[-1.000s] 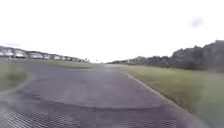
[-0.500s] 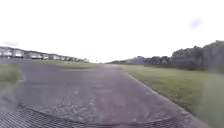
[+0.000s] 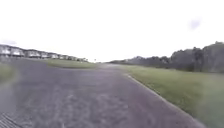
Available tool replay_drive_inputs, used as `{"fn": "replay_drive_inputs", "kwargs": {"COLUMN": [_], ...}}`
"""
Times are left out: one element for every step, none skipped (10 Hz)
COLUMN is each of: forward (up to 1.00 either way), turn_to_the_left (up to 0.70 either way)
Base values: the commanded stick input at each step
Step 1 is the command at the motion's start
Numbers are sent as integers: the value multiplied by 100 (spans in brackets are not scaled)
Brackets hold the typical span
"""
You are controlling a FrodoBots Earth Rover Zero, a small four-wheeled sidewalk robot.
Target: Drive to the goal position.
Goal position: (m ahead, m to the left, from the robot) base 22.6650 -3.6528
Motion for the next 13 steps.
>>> {"fn": "replay_drive_inputs", "kwargs": {"forward": [70,70,70,70,70,70,70,70,70,70,70,70,70], "turn_to_the_left": [2,2,2,2,2,2,2,2,2,2,2,2,2]}}
